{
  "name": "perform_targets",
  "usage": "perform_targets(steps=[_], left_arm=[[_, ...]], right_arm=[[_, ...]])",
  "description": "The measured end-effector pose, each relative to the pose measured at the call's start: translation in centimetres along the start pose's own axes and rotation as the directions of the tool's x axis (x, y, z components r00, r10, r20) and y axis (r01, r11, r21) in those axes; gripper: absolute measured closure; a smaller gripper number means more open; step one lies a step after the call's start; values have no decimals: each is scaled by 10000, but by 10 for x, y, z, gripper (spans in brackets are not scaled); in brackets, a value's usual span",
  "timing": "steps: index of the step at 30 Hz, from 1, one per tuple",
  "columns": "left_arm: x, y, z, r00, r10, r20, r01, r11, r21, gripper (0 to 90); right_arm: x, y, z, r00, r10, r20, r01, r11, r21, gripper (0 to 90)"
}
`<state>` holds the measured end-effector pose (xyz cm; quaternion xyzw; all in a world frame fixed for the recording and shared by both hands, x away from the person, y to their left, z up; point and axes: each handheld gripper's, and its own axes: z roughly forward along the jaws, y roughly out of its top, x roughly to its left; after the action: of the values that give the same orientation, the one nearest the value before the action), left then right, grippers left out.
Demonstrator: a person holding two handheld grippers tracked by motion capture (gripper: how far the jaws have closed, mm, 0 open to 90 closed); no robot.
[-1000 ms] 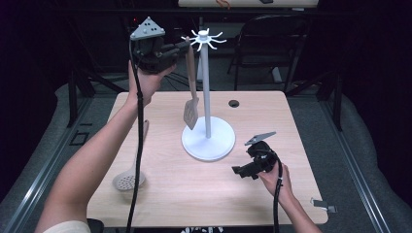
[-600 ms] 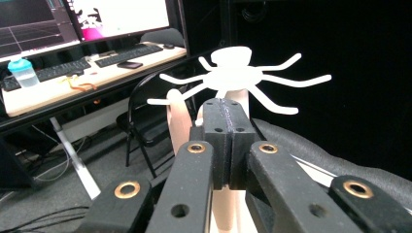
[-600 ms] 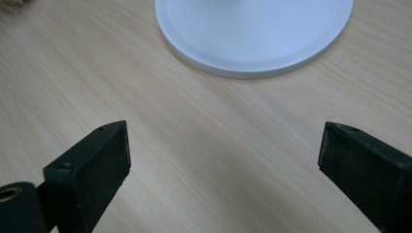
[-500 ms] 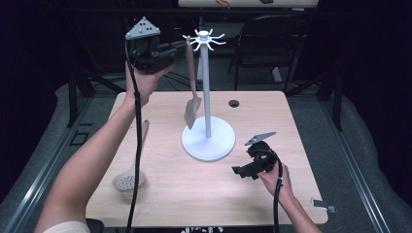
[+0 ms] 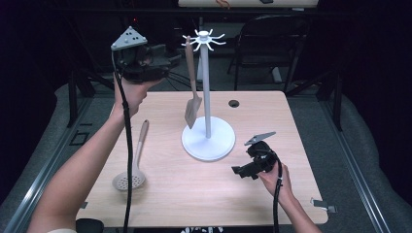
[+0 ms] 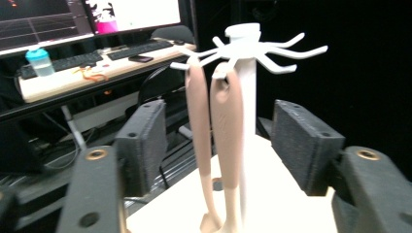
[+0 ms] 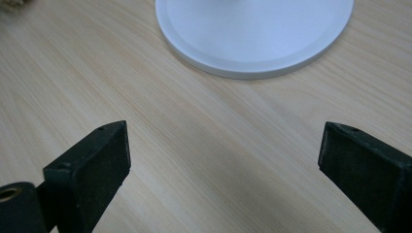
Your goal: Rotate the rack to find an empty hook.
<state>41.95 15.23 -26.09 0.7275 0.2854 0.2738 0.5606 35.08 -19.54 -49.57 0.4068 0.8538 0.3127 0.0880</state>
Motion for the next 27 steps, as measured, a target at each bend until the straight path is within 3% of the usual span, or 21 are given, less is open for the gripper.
perform_targets(steps=[8, 18, 27], left_arm=[[6, -21, -8, 9992, -140, -363, 155, 9990, 409, 224], [13, -58, -11, 9971, -264, -719, 341, 9935, 1090, 159], [22, -97, -14, 9934, -551, -1007, 723, 9816, 1767, 147]], right_arm=[[0, 0, 0, 10000, -59, -18, 59, 10000, 57, 44], [0, 0, 1, 10000, -70, -10, 70, 10000, 69, 43], [0, 0, 1, 10000, -40, -33, 41, 9999, 97, 43]])
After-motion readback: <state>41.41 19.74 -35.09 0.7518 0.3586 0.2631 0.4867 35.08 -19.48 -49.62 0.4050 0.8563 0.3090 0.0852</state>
